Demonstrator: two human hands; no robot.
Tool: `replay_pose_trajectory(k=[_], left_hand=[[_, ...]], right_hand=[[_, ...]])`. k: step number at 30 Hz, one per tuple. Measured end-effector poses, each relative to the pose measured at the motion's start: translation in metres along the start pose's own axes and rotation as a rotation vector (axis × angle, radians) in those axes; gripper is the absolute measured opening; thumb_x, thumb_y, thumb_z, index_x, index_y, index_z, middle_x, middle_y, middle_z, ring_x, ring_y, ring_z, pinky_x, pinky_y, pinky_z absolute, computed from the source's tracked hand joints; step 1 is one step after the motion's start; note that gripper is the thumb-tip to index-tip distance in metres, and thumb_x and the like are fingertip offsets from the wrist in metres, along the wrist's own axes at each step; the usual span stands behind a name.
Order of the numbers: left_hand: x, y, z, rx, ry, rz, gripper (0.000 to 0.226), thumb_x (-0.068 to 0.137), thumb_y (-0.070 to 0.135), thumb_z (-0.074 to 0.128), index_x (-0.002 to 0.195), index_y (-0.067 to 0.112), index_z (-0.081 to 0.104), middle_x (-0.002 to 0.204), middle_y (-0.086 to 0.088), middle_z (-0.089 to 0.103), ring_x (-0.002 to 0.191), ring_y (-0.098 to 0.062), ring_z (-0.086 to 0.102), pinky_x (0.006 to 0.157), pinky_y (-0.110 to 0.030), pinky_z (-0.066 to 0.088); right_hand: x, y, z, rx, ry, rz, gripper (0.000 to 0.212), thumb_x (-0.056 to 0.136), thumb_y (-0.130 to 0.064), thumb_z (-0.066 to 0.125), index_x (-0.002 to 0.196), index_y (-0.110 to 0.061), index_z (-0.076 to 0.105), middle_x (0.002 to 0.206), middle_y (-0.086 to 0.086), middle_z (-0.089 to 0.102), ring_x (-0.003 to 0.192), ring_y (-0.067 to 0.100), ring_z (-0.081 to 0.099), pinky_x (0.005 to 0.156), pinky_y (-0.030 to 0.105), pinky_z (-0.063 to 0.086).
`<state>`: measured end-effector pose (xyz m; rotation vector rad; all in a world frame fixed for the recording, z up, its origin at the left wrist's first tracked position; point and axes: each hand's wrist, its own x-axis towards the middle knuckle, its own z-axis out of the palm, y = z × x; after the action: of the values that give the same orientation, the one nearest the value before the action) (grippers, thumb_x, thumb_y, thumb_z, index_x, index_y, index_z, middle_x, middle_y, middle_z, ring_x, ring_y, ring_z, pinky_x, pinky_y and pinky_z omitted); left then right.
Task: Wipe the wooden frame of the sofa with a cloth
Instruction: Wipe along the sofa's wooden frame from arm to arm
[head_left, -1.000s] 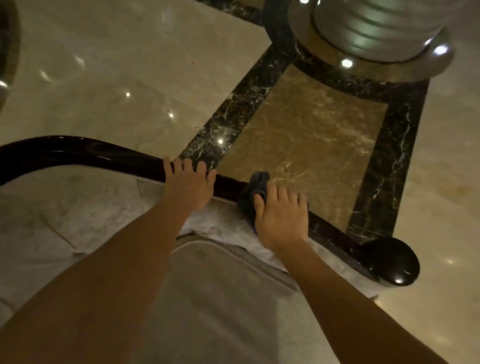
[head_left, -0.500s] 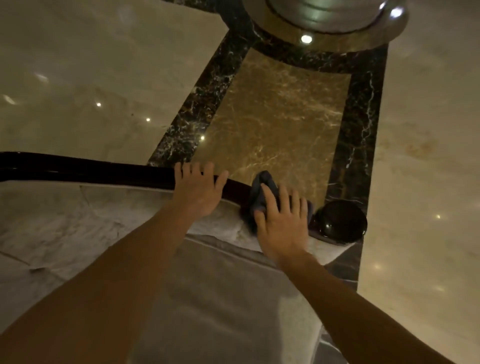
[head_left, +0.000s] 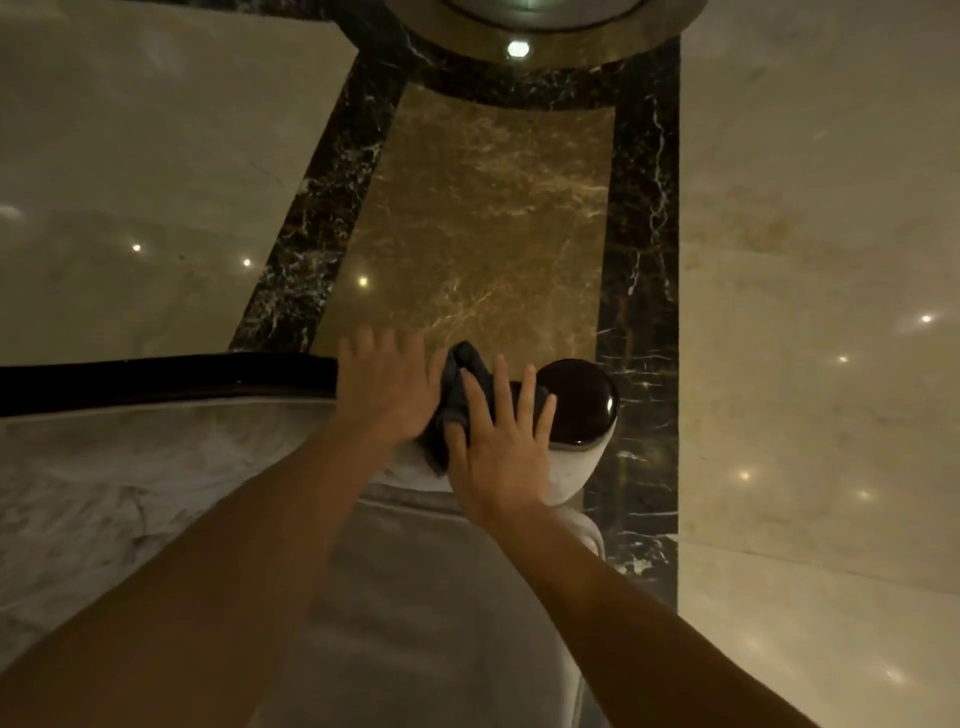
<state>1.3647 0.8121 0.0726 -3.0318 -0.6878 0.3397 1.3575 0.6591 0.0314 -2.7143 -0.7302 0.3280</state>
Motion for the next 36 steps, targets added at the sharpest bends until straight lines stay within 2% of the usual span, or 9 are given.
replay_pose_trajectory(k=[3, 6, 9, 14, 19, 24, 29, 32, 36], left_hand=[[0.005, 0.022, 0.001, 0.015, -0.041, 0.016, 0.064, 0.097, 0.053, 0.011, 0.118, 0.016, 0.060, 0.124, -0.016, 0.061, 0.115, -0.035, 0.049, 0.098, -0.050, 0.036], [0.004, 0.024, 0.005, 0.059, -0.028, 0.007, 0.067, 0.097, 0.055, 0.011, 0.116, 0.015, 0.061, 0.119, -0.017, 0.064, 0.112, -0.036, 0.051, 0.094, -0.050, 0.037], [0.006, 0.027, 0.006, 0.067, -0.015, 0.010, 0.065, 0.098, 0.054, 0.011, 0.112, 0.016, 0.062, 0.118, -0.016, 0.064, 0.112, -0.035, 0.052, 0.094, -0.050, 0.037], [0.005, 0.031, 0.006, 0.083, -0.007, 0.001, 0.063, 0.099, 0.051, 0.013, 0.117, 0.017, 0.063, 0.120, -0.014, 0.064, 0.114, -0.036, 0.051, 0.094, -0.050, 0.036], [0.004, 0.033, 0.006, 0.071, -0.051, -0.031, 0.065, 0.098, 0.054, 0.013, 0.122, 0.017, 0.060, 0.126, -0.016, 0.060, 0.117, -0.037, 0.046, 0.097, -0.051, 0.034], [-0.038, 0.067, 0.013, 0.009, -0.049, 0.130, 0.071, 0.093, 0.053, 0.004, 0.128, 0.022, 0.057, 0.139, -0.013, 0.051, 0.131, -0.037, 0.035, 0.114, -0.054, 0.020], [-0.101, 0.123, 0.028, -0.735, -0.002, 0.049, 0.045, 0.097, 0.043, 0.049, 0.124, 0.009, 0.061, 0.135, -0.010, 0.058, 0.138, -0.030, 0.038, 0.111, -0.039, 0.036], [-0.130, 0.131, 0.022, -1.483, -0.173, -0.405, 0.022, 0.091, 0.033, 0.065, 0.108, 0.018, 0.065, 0.110, -0.006, 0.070, 0.102, -0.019, 0.066, 0.074, -0.024, 0.054], [-0.170, 0.116, 0.024, -1.857, -0.386, -0.819, 0.033, 0.090, 0.028, 0.065, 0.120, 0.013, 0.065, 0.113, -0.013, 0.070, 0.101, -0.028, 0.068, 0.072, -0.036, 0.056]], right_hand=[[0.002, 0.066, -0.016, -0.129, 0.026, -0.088, 0.055, 0.103, -0.054, 0.015, 0.153, -0.035, 0.027, 0.168, 0.001, 0.012, 0.155, 0.031, -0.004, 0.123, 0.059, -0.002], [0.008, 0.122, -0.034, -0.091, 0.024, 0.104, 0.057, 0.101, -0.055, 0.009, 0.156, -0.041, 0.012, 0.169, 0.001, -0.003, 0.154, 0.033, -0.011, 0.122, 0.059, -0.006], [0.013, 0.092, -0.026, -0.025, 0.055, 0.197, 0.058, 0.099, -0.055, 0.015, 0.156, -0.044, 0.011, 0.169, 0.004, -0.003, 0.153, 0.040, -0.011, 0.122, 0.059, -0.008], [0.013, 0.097, -0.030, -0.154, 0.033, -0.146, 0.053, 0.102, -0.053, 0.020, 0.153, -0.043, 0.024, 0.168, -0.001, 0.016, 0.154, 0.038, -0.002, 0.122, 0.060, -0.002], [0.035, 0.108, -0.039, 0.078, -0.006, 0.165, 0.053, 0.103, -0.050, 0.019, 0.156, -0.045, 0.012, 0.169, 0.000, 0.003, 0.154, 0.037, -0.009, 0.124, 0.056, -0.004], [-0.026, 0.097, -0.034, 0.019, -0.047, -0.002, 0.053, 0.105, -0.046, 0.023, 0.157, -0.042, 0.015, 0.169, -0.001, -0.001, 0.151, 0.043, -0.018, 0.125, 0.053, -0.005], [-0.059, 0.098, -0.045, 0.163, -0.240, -0.082, 0.050, 0.107, -0.027, 0.024, 0.157, -0.022, 0.024, 0.168, -0.002, 0.009, 0.153, 0.035, -0.016, 0.125, 0.054, -0.004], [-0.086, 0.095, -0.056, 0.502, -0.288, -0.057, 0.048, 0.108, -0.018, 0.031, 0.155, -0.024, 0.031, 0.168, -0.002, 0.011, 0.156, 0.026, -0.003, 0.126, 0.036, 0.002], [-0.133, 0.074, -0.054, 0.516, -0.302, -0.349, 0.045, 0.104, -0.018, 0.044, 0.148, -0.018, 0.045, 0.160, -0.003, 0.034, 0.152, 0.006, 0.014, 0.127, 0.037, 0.008]])
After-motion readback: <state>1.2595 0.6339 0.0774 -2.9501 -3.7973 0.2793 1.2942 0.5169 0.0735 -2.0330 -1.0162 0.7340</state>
